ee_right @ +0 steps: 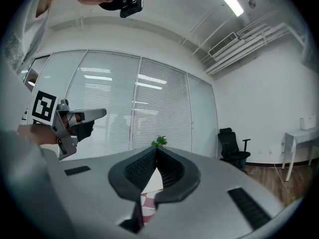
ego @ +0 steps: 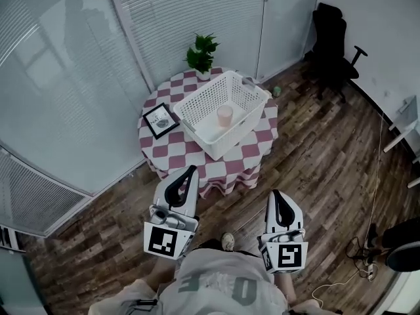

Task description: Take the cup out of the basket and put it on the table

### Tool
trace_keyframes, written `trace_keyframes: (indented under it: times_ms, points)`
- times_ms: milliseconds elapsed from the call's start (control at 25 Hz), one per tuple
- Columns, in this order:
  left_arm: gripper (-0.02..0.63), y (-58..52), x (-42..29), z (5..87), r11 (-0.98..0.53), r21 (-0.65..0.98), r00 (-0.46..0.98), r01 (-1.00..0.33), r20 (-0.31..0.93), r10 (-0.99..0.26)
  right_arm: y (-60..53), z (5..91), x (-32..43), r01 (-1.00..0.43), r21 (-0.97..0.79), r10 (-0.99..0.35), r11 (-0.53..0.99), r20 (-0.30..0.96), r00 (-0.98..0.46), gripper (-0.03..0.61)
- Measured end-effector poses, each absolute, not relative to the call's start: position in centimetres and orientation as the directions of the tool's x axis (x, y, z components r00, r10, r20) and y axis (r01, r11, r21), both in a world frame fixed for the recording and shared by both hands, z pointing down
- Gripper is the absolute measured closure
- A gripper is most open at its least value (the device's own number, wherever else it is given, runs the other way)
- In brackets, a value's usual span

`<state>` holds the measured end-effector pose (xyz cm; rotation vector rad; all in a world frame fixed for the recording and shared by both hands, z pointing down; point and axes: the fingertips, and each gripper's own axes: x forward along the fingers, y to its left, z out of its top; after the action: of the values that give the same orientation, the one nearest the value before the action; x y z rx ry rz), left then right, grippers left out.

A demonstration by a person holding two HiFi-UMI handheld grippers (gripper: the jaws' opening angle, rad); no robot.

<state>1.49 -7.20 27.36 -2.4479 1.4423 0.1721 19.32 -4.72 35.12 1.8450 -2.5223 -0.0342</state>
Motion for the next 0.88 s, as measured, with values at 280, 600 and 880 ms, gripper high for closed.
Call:
trace_keyframes:
  times_ms: [280,600,880]
  points:
    - [0.610,-9.6,0.3,29.5,-0.435,-0.188,0.463,-0.881,-0.151,-0.873,-7.9,36.5,18.2,-0.937,-0.030,-0.936,0.348,0.041,-0.349,0.572]
    - [0.611,-17.6,-4.3,30.1,-0.402,-0.158,0.428,-0.902,-0.206,-0.880,-14.6,36.9,13.7,-0.906,-0.059,-0.906,0.419,0.035,-0.422,0.572]
    - [0.611,-25.9,-6.4,30.4,-0.449,-0.146,0.470,-0.882,-0.187,-0.862,-23.4,35.9,9.7,-0.894,-0.010,-0.892,0.449,0.052,-0.448,0.572]
